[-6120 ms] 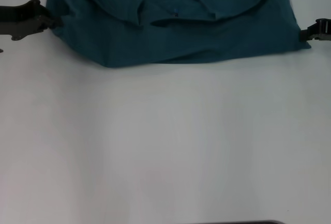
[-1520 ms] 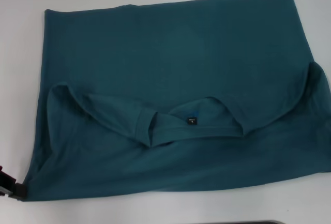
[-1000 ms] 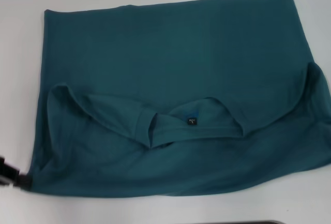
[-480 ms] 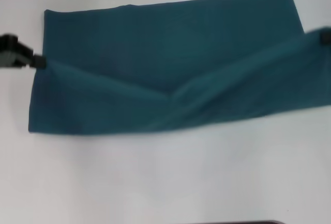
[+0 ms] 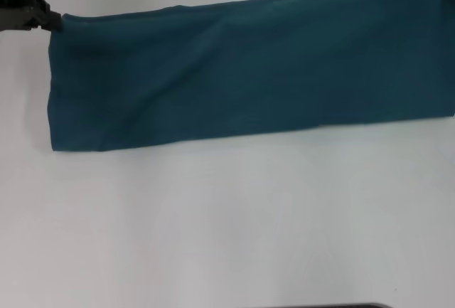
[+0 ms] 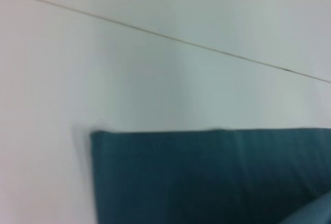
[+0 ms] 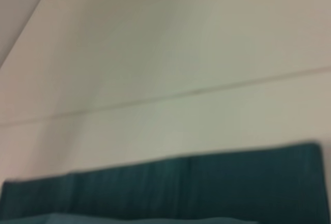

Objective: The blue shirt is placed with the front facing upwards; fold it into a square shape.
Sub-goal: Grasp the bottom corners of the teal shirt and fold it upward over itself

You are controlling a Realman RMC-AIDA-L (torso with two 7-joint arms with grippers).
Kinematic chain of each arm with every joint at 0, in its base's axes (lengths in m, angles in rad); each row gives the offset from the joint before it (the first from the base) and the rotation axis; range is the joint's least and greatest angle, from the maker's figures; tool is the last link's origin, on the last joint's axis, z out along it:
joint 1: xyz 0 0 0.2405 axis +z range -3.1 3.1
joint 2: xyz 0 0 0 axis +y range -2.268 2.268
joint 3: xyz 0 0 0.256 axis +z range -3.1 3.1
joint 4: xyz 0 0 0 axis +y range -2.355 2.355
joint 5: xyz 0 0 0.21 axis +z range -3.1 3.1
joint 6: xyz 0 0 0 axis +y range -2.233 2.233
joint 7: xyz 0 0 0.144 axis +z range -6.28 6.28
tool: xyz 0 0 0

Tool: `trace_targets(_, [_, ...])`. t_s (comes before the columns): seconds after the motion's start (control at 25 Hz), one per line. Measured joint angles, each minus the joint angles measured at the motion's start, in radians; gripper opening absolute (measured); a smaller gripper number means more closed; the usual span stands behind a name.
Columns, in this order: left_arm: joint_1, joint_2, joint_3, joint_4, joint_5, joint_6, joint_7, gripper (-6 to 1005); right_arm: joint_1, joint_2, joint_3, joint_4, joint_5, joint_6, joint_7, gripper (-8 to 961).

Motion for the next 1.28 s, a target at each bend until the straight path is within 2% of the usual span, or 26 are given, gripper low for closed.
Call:
trace_targets(0.16, [-0.009,-0.013,0.086,0.009,0.001,-0.104,-0.039,22,0.019,0.022,-0.054,0.018,-0.003,0.109,0.012,78])
trace_targets(0.28, [-0.014,-0.027,0.114,0.013,0.006,-0.147,-0.043,22,0.029,0.031,-0.096,0.05,-0.005,0.177,0.02,81])
trace_targets(0.52, [-0.019,-0.052,0.124,0.016,0.032,-0.232,-0.044,21,0.034,0.051,-0.155,0.089,-0.005,0.304,0.026,87])
trace_targets(0.92, [-0.026,-0.085,0.126,0.016,0.037,-0.332,-0.04,22,0.058,0.072,-0.212,0.155,-0.018,0.426,0.027,96])
trace_targets(1.04, [-0.031,-0.089,0.126,0.029,0.038,-0.362,-0.039,22,0.066,0.074,-0.216,0.17,-0.037,0.451,0.038,99])
trace_targets(1.28, [-0.036,-0.083,0.126,0.046,0.038,-0.407,-0.044,22,0.066,0.074,-0.214,0.164,-0.091,0.489,0.095,105])
